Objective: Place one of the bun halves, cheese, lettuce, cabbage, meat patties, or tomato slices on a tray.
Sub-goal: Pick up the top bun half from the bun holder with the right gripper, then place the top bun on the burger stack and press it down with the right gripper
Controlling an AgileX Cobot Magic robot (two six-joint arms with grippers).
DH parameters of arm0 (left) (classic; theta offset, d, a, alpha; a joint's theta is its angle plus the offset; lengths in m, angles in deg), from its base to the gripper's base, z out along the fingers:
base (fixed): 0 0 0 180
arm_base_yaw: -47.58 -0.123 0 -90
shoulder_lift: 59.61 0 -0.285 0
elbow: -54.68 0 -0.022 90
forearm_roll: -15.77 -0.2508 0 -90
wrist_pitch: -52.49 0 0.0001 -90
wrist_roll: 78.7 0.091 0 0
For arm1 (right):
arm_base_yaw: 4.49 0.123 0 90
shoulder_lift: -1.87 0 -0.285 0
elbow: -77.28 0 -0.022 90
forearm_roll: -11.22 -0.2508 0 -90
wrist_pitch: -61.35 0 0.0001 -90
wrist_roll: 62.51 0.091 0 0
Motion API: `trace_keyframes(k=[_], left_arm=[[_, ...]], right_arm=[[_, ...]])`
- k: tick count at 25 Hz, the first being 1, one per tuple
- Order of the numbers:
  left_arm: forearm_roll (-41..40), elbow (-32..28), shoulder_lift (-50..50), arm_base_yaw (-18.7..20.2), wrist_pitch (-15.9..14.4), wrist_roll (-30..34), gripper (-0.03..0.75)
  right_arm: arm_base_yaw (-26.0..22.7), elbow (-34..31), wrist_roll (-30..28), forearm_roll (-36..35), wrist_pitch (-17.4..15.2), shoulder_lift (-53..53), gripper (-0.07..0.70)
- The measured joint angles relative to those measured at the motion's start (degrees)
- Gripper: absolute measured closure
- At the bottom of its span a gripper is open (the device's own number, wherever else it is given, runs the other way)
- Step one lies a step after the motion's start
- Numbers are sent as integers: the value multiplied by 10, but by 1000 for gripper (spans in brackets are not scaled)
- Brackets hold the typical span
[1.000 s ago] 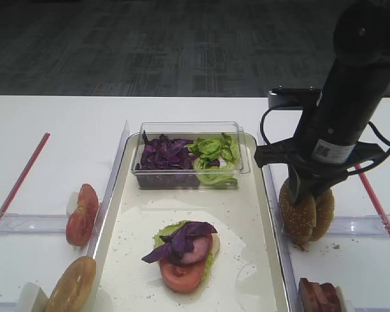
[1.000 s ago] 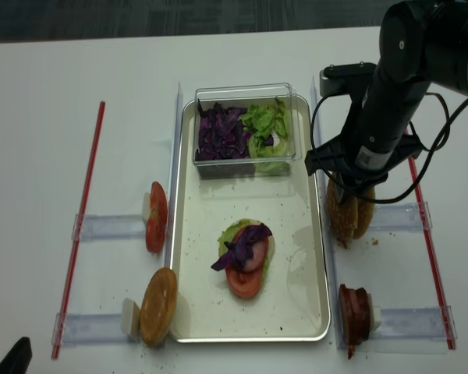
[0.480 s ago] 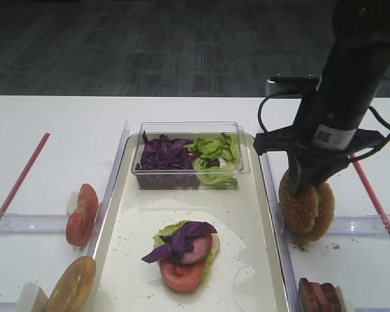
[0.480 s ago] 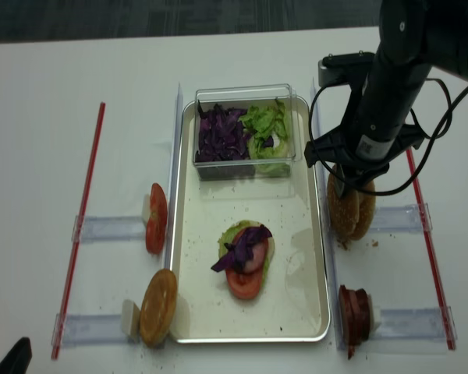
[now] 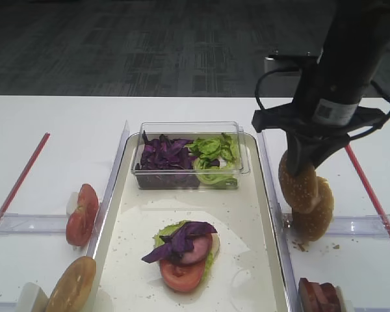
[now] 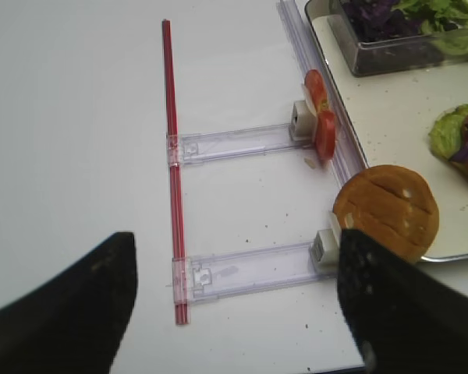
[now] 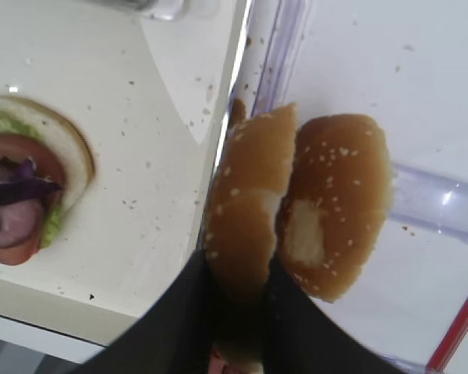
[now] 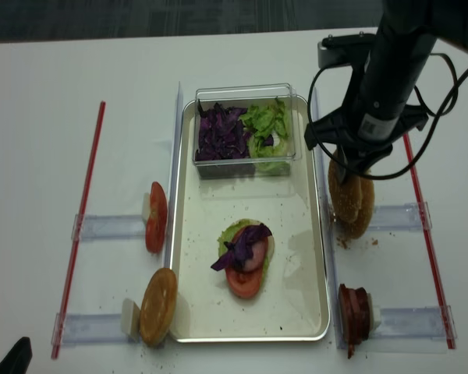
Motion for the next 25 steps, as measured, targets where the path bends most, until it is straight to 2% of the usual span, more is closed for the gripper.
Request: trace_keyframes(k=[5, 15, 20, 25], left_arm=[[0, 0, 0, 0, 0, 0, 223], [0, 0, 0, 0, 0, 0, 223], [0, 0, 0, 0, 0, 0, 223], [0, 0, 0, 0, 0, 0, 223]], right_arm=[[0, 25, 2, 2, -1, 0, 456], [0, 25, 0, 3, -4, 0, 456], [0, 25, -25, 0, -4, 0, 456], [0, 25, -74, -65, -4, 10, 457]])
